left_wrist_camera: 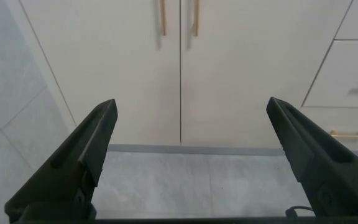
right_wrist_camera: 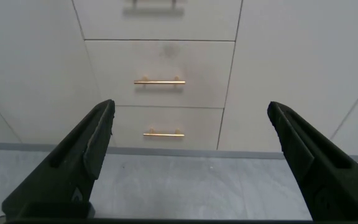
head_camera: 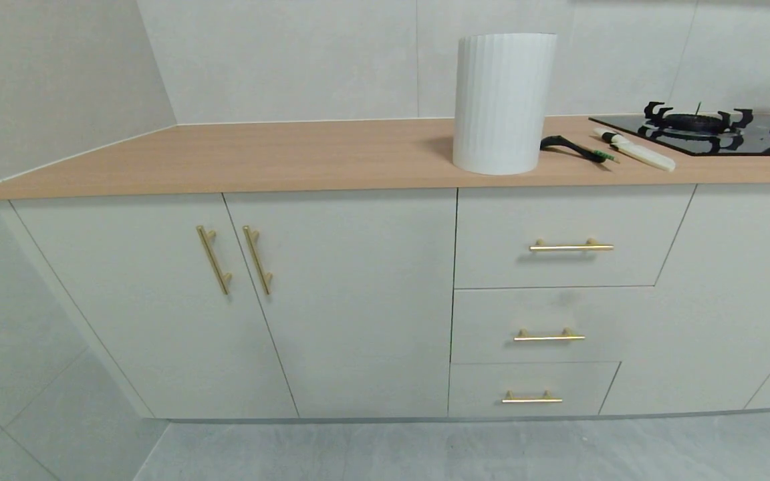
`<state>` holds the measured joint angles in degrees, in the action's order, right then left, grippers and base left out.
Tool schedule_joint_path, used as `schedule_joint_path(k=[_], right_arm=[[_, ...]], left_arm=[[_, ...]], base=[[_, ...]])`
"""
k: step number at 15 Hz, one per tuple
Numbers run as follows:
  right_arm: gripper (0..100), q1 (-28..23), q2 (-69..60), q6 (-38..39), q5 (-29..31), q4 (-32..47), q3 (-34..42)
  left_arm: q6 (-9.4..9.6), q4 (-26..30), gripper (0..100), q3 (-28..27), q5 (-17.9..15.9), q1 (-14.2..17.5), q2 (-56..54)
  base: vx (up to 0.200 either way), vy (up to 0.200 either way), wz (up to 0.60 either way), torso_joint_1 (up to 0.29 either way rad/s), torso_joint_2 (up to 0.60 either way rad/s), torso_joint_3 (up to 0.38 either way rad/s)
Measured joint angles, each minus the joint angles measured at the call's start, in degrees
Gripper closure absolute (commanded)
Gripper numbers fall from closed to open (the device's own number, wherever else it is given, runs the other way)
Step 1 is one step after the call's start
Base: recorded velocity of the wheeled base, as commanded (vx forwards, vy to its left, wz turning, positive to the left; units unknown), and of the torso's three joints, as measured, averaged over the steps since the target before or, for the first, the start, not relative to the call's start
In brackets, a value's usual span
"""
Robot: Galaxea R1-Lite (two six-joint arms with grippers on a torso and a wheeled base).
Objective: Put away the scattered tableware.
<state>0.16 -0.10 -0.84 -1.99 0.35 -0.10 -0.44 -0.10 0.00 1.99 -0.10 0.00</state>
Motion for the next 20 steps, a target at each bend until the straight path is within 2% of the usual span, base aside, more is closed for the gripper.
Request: schedule_joint_path(k=[3, 20], right_arm=[[0, 0.00, 0.02, -0.02, -0.01, 0.00, 0.00], [0, 0.00, 0.02, -1.51, -0.48, -0.04, -0.01]], left_arm=[[-0.05, 0.00, 0, 0.00, 0.01, -0.01, 0.00], [0.01, 0.02, 0, 0.00, 0.01, 0.02, 0.00]], base=[[0.200, 0.000, 0.00, -0.001, 0.00, 0.004], [0.000, 0.000, 0.00, 0.000, 0.00, 0.000]])
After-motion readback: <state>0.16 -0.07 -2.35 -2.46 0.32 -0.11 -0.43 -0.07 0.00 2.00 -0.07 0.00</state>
